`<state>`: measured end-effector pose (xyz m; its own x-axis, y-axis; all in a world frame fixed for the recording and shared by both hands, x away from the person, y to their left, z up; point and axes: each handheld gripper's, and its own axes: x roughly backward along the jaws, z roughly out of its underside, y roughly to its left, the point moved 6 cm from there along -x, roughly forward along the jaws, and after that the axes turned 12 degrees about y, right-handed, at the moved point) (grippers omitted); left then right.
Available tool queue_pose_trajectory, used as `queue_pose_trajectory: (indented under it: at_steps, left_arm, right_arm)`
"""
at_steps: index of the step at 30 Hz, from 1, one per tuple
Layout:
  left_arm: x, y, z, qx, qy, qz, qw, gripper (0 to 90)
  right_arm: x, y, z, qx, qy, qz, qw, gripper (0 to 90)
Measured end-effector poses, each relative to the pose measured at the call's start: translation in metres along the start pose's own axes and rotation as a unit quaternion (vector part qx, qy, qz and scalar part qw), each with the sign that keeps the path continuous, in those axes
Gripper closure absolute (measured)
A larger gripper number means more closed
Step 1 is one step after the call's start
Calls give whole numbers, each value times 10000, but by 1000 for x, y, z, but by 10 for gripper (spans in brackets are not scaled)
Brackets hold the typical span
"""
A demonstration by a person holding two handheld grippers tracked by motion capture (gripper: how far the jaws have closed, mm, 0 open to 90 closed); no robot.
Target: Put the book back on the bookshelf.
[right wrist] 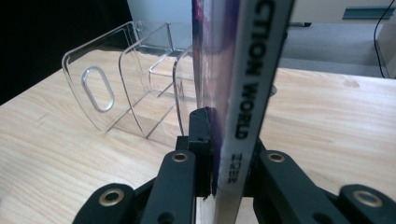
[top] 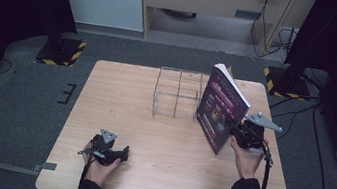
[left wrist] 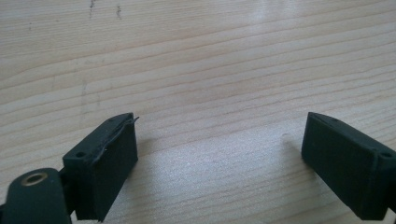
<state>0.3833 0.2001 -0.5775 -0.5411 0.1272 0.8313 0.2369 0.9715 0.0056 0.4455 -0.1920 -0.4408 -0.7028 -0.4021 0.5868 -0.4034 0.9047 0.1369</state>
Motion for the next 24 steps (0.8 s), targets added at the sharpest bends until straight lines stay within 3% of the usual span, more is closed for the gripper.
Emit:
queue_pose_trajectory:
  at_steps: [9,24]
  left_arm:
    - [0,0,0,2,0,-4,10000,97]
    - [0,0,0,3,0,-3,10000,97]
  right_arm:
    - [6,-3,11,-59,25,-66,10000,809]
    - [23,-5,-24,-66,-290,-67,9995,780]
